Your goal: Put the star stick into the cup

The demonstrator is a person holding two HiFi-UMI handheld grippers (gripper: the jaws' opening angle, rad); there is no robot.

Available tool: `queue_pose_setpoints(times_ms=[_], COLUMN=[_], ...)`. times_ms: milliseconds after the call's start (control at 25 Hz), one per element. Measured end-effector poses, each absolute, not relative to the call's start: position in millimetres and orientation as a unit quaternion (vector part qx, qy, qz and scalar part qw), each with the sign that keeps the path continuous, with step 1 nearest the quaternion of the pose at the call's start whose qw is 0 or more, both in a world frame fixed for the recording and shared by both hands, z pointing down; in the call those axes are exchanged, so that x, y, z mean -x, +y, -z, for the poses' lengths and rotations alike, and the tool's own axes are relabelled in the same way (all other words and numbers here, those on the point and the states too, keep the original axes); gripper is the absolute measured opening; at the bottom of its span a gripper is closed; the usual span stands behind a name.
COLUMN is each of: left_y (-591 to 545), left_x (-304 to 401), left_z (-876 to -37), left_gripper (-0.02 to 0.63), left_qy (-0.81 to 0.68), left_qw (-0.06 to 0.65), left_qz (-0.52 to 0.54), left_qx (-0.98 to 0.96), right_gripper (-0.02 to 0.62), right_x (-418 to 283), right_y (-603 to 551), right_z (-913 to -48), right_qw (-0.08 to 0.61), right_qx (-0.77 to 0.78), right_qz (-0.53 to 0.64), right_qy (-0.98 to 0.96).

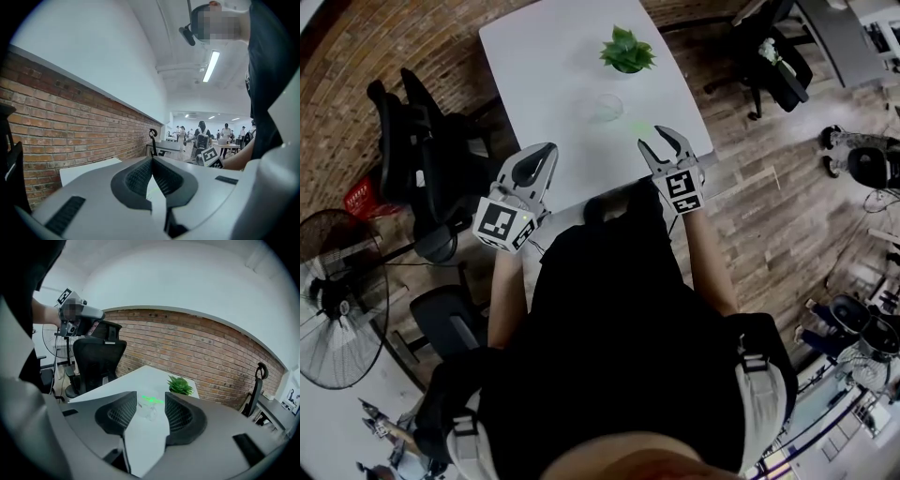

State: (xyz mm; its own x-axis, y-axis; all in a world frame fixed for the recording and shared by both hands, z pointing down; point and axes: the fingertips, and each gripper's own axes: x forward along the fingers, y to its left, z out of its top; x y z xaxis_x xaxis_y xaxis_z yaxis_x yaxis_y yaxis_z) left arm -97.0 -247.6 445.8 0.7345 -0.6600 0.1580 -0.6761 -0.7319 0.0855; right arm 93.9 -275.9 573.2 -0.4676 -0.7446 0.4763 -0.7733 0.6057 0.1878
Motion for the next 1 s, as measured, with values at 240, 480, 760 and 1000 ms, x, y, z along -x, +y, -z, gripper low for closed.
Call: queue_pose_setpoints(times_ms=[240,480,760,1000], left_y=[-241,-235,-227,-222], left_x=[90,86,80,78], left_z=[-446,-447,-448,-450], left_gripper=[0.023,0.023,0.022,0.023], left_qy=[-0.335,-0.315,-0.295,-0.285], left_qw=[0.065,0.064,0.063,0.064], left_qz=[-0.058,-0.055,-0.054,-0.056], left_qx=[-0.938,-0.945,-0.952,-0.955], right_gripper=[0.164,0.005,-0.003,-0.003], right_x=[-103,-109,-115,-118], right_y=[-258,-236,-217,-209], right_z=[-572,-570,-570,-570], right_qw=[0.261,0.256,0.259,0.262], right_qx=[-0.468,-0.484,-0.497,-0.505], right_qz=[-0.032,-0.037,-0.042,-0.044], right_qy=[-0.844,-0.836,-0.827,-0.821])
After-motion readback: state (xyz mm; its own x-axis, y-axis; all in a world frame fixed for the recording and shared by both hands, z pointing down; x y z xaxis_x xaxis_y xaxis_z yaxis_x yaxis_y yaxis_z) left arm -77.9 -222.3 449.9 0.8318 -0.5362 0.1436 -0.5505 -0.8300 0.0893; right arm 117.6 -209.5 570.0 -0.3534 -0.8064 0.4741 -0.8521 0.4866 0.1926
